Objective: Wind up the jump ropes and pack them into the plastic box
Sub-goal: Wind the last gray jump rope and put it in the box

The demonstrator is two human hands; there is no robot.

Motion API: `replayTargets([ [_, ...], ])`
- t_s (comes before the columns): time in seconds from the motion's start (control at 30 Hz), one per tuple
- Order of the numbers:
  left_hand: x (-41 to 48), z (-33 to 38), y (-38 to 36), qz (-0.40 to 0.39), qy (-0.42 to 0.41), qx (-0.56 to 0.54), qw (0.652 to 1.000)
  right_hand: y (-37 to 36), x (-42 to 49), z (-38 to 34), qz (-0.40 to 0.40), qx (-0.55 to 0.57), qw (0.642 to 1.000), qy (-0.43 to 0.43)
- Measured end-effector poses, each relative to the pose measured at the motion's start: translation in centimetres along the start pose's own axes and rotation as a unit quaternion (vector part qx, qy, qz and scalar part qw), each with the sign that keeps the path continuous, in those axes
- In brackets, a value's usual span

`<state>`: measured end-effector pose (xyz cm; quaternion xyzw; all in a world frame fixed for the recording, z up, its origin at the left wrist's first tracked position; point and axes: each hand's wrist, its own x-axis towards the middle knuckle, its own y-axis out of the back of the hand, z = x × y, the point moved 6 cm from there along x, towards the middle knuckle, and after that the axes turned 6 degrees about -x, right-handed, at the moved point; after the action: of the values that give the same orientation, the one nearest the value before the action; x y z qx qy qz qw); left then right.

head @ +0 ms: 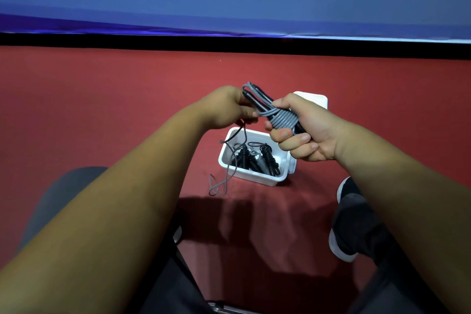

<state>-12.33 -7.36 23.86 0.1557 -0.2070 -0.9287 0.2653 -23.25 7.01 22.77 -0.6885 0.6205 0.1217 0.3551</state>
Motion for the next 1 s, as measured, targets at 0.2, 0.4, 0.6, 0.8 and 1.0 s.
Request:
replayTargets([
  [0.2, -1.2, 1.1, -1.1, -0.068, -0.057, -0.041, 0.995, -1.1, -0.8, 1.3, -0.118, -0.077, 0.988, -0.059],
  [0.4, -0.8, 2.0, -0.7, -0.058, -0.044, -0.089, 0.993, -1.8, -0.5, 2.4, -0.201, -0.097, 0.973, -0.059],
  [0.6, -0.7, 3.2, -0.4, -0.050, -0.064, -0.056, 0.995, -0.5, 0.5, 3.2, -0.078, -0.163, 0.979, -0.098],
  [0.8, -0.5, 3.6, 1.0, 0.023, -0.067, 0.070, 0.995, 1.8, 2.0, 2.3, 0.078, -0.110, 0.989, -0.054],
  [1.0, -0.4, 2.1, 1.4, 0.012, -0.019, 0.123, 0.992, 3.2, 2.5, 1.2, 0.164, 0.017, 0.986, 0.026],
])
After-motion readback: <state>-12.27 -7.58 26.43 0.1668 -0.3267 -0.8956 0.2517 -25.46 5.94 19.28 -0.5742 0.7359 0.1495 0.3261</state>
